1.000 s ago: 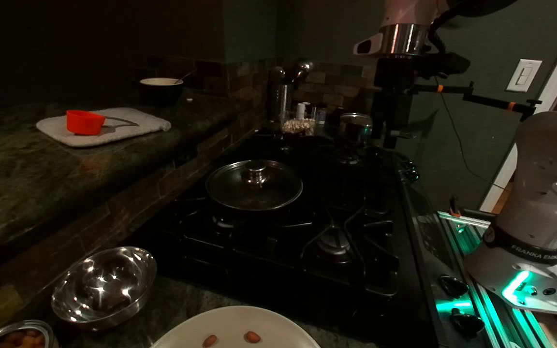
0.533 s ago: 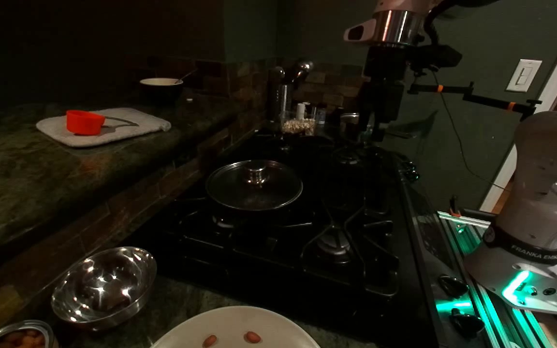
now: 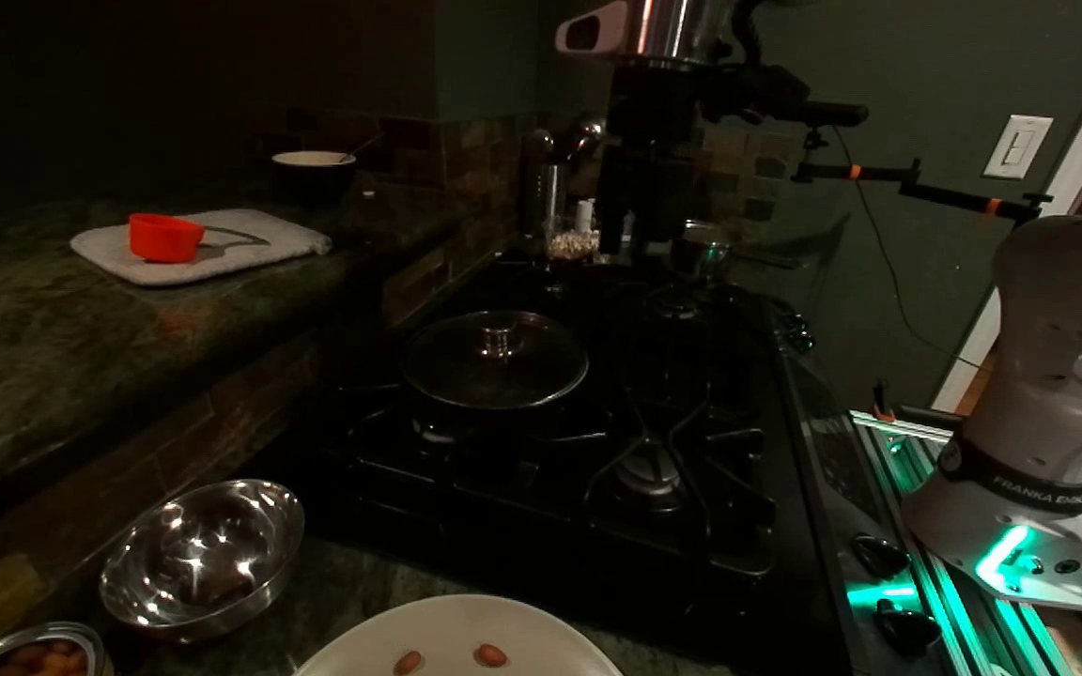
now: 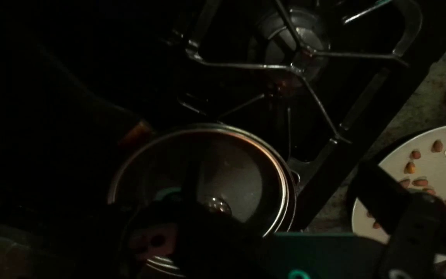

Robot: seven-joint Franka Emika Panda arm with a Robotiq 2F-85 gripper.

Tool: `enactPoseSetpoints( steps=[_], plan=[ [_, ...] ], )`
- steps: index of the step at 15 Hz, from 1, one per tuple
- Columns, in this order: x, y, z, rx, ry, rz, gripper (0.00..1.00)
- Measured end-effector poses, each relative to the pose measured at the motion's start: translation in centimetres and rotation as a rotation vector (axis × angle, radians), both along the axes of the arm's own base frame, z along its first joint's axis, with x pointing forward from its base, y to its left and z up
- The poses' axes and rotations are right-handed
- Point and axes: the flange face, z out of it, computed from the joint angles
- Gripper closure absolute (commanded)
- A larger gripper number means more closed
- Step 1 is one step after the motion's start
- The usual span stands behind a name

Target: Remove the lid from the pan, put it on the top counter, remove the orange pot from the potholder and move the potholder closer to the edge

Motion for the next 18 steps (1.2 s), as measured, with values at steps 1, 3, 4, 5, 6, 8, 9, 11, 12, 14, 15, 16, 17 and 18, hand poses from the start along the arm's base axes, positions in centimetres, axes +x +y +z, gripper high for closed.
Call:
enactPoseSetpoints(
  steps=[1, 3, 4, 5, 6, 8, 9, 11, 12, 14, 15, 16, 17, 18],
  plan=[
    [1.0, 0.8, -0.4, -0.001, -0.013, 0.012, 0.00],
    [2.8, 1.7, -1.1, 0.002, -0.029, 0.033, 0.00],
    [3.7, 1.9, -1.4, 0.004, -0.036, 0.039, 0.00],
    [4.6, 1.9, -1.7, 0.007, -0.043, 0.042, 0.00],
    [5.5, 1.9, -1.9, 0.008, -0.057, 0.045, 0.00],
    [7.0, 1.7, -2.4, 0.004, -0.083, 0.047, 0.00],
    [7.6, 1.5, -2.8, 0.005, -0.086, 0.048, 0.00],
    [8.5, 1.4, -3.7, 0.005, -0.081, 0.048, 0.00],
    [8.8, 1.4, -4.2, 0.004, -0.076, 0.049, 0.00],
    [9.3, 1.6, -5.1, 0.003, -0.081, 0.050, 0.22],
    [9.6, 1.7, -5.5, 0.004, -0.090, 0.052, 0.28],
    [9.8, 1.7, -5.8, 0.005, -0.099, 0.052, 0.30],
    [10.0, 1.8, -6.1, 0.006, -0.103, 0.052, 0.37],
    [10.0, 1.9, -6.4, 0.006, -0.101, 0.053, 0.47]
  ],
)
